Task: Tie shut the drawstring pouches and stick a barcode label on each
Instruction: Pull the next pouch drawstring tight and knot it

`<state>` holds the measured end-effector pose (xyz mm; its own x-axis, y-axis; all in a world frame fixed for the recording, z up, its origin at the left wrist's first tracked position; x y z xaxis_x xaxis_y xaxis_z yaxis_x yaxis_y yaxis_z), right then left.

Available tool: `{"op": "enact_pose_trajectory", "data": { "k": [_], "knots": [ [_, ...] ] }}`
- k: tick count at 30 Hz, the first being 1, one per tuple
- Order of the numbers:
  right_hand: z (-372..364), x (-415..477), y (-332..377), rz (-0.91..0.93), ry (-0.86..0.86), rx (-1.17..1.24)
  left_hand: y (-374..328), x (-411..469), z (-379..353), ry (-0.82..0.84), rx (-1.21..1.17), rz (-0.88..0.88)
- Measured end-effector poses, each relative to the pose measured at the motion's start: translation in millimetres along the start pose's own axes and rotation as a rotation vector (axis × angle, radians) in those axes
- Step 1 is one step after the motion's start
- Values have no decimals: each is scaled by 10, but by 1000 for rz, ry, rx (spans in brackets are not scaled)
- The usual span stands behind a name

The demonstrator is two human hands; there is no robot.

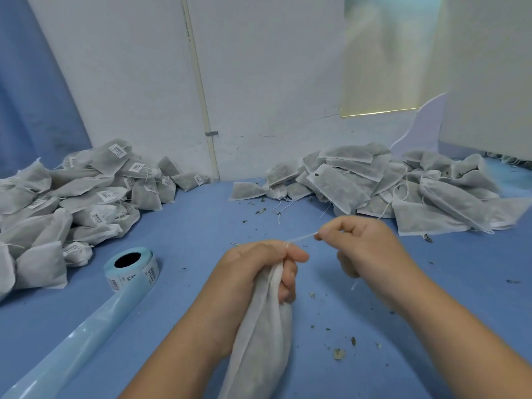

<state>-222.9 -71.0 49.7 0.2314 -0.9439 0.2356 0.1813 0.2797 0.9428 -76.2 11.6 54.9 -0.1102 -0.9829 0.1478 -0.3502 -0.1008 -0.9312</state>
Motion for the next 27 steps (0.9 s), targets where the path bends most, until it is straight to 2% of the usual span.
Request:
{"op": "enact_pose_trajectory", "data": {
  "k": [3,6,8,10,13,17,19,21,24,27],
  "knots": [
    [-177,-62,22,35,19,-136,-53,30,114,-88,-94,-64],
    [-310,-159,106,124,116,-255,-101,26,307,-245,-34,-118],
    [-379,-240,185,191,219,-288,-165,3,401,-348,179,-184],
    [-394,-309,277,254,289,-225,-241,-26,423,-414,493,-269],
    [-303,-337,380,296,292,-79,-205,-49,279,-289,749,-285],
    [-159,-292,383,294,211,-23,-9,-67,78,-19,762,-164],
    [-154,-265,343,272,188,-41,-5,-70,10,48,722,-130],
    [-200,-245,283,227,197,-94,0,-53,5,44,583,-60],
    [-266,-211,151,147,219,-236,91,-14,38,4,162,143],
    [-183,-158,109,199,51,-597,162,25,58,7,-203,305]
  ]
}}
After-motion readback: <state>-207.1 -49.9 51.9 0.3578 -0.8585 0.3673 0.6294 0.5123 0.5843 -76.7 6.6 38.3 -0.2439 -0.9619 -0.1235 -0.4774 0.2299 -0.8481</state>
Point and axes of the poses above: each hand's wrist, its own x-axis towards the middle knuckle, its own z-axis out of the back of the hand, y = z × x, the point moved 6 cm from there along x, towards the middle knuckle, and after that the axes turned 6 degrees about -x, right-handed, at the moved point
